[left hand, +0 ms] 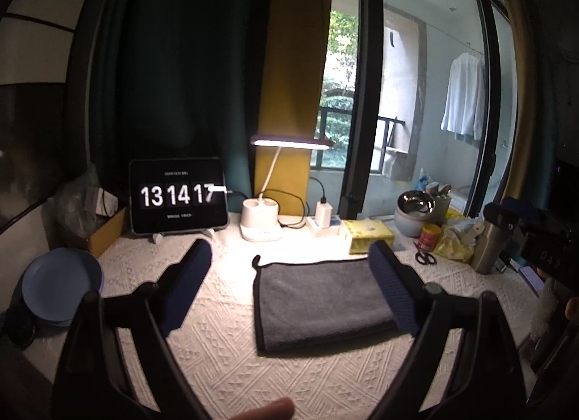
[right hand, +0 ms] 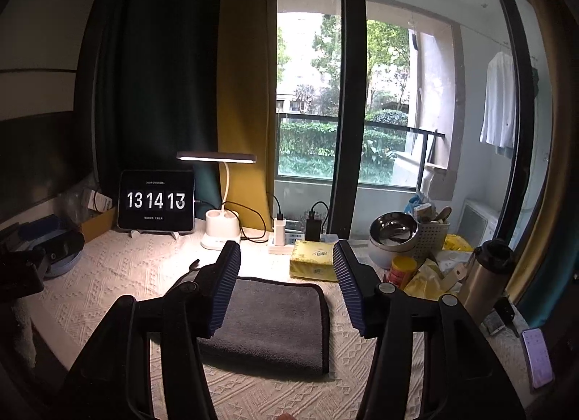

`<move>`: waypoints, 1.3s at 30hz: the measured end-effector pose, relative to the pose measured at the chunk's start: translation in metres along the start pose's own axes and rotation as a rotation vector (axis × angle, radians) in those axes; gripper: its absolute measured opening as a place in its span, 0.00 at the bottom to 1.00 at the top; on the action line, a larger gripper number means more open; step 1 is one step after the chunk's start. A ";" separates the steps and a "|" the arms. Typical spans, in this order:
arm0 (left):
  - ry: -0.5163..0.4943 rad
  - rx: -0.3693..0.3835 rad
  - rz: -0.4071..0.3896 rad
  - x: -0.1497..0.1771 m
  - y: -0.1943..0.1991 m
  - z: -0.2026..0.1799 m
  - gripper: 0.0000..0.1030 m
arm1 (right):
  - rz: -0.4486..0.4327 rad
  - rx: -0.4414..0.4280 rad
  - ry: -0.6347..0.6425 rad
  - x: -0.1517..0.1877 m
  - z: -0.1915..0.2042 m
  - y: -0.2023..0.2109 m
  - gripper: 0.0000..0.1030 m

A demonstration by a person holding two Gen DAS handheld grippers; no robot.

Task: Fold towel

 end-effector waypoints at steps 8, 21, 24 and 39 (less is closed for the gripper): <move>-0.006 -0.019 0.002 0.008 0.031 0.003 0.87 | -0.003 0.060 -0.010 0.015 -0.002 0.037 0.60; -0.029 -0.008 0.020 0.021 0.071 -0.013 0.87 | 0.041 0.069 -0.006 0.023 0.003 0.079 0.60; -0.043 -0.024 0.008 0.017 0.080 -0.016 0.87 | 0.045 0.064 0.001 0.024 0.003 0.085 0.60; -0.026 -0.026 -0.006 0.009 0.089 -0.008 0.87 | 0.040 0.039 -0.006 0.019 0.009 0.089 0.61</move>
Point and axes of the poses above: each gripper's, at about its wrist camera, not at the fingertips, and y roughly against the way its jaws point, z to its left, x to its underside, the point moved 3 cm from there along -y, roughly the way its jaws point, and after that the axes turned 3 degrees about y, right-handed, at the moved point
